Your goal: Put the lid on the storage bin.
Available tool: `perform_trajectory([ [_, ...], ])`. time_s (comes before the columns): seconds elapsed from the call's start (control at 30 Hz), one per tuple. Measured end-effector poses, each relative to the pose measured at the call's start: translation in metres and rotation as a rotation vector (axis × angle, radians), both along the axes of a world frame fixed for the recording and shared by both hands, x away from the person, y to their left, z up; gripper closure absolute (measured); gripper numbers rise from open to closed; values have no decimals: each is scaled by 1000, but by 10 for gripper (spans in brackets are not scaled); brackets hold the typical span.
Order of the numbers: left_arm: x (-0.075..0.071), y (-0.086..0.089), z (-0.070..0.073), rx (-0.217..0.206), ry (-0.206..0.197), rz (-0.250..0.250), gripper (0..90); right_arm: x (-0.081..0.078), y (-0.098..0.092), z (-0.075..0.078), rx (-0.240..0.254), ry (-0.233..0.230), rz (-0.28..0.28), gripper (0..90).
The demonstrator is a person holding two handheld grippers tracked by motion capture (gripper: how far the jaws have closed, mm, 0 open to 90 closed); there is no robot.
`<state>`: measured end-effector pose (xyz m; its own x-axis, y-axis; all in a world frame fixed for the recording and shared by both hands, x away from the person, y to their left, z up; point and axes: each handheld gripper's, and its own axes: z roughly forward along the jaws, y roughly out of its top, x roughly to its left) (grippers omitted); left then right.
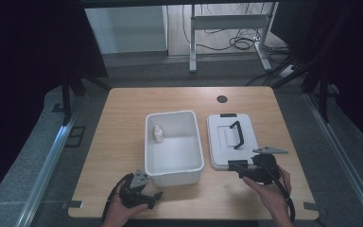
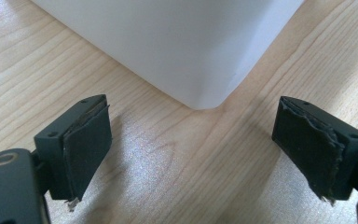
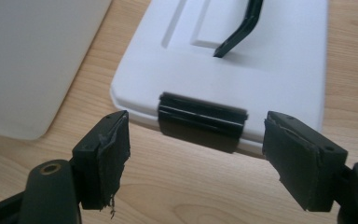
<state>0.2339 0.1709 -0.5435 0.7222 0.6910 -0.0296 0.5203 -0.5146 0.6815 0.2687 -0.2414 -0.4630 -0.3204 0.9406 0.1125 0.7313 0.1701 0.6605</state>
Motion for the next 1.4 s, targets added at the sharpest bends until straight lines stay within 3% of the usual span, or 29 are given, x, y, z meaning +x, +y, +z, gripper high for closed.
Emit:
perform_trajectory([
  [0.6,0,0,0,0,0,0,117,29,-6,17,-16,32,-40,240],
  [0.93,0,0,0,0,0,0,117,56,8,30,-17,82,-31,242],
  [1.13,0,0,0,0,0,0,117,69,10,34,-26,121,-32,243],
  [1.4,0,0,0,0,0,0,117,82,8,38,-2,147,-40,245],
])
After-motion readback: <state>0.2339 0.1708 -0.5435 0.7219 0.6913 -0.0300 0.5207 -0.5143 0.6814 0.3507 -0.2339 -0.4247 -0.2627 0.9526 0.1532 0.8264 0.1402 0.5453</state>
